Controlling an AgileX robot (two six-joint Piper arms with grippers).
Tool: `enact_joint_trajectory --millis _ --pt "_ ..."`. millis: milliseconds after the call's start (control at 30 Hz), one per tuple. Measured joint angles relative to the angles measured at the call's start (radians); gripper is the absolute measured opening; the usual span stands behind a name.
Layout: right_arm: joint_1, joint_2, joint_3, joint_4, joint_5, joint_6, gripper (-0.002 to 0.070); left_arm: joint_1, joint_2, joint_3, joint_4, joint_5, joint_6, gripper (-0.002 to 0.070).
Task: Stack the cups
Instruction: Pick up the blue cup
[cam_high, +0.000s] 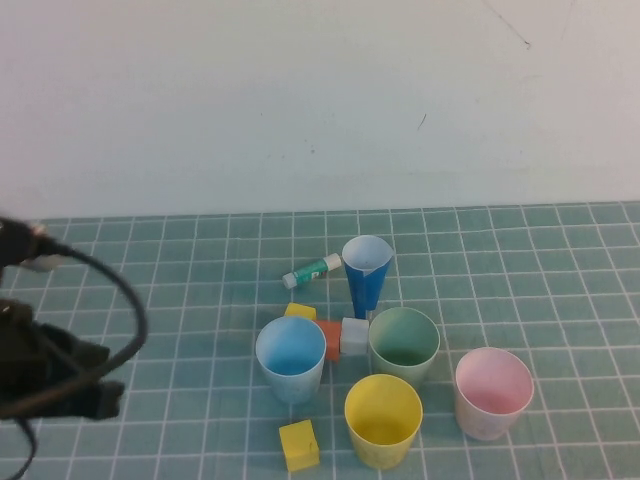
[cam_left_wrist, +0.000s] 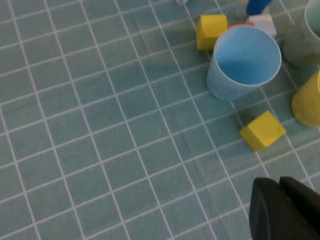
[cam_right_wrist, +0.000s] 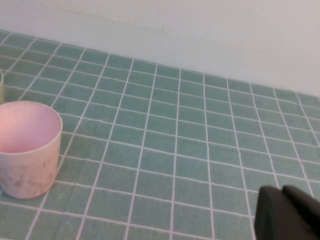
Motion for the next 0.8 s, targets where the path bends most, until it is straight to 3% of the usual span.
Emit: enact_joint_trajectory --millis 133,233,533,633,800 --pt "0.000 0.000 0.000 0.000 0.000 0.000 -0.0003 -0.084 0.220 -0.174 0.046 0.102 -0.002 0.0004" --pt "0.000 0.000 0.000 0.000 0.000 0.000 -0.0003 -0.129 0.375 -0.269 0.067 0.157 -0.004 0.0053" --pt "0.000 0.000 0.000 0.000 0.000 0.000 -0.0003 -0.149 0.656 -0.401 0.072 0.140 -0.059 0.0458" --pt "0.000 0.000 0.000 0.000 0.000 0.000 -0.0003 -0.149 0.730 -0.420 0.049 0.089 -0.063 0.0493" --pt "0.000 0.000 0.000 -0.002 0.000 0.000 -0.0003 -0.149 0.852 -0.484 0.042 0.037 -0.075 0.0485"
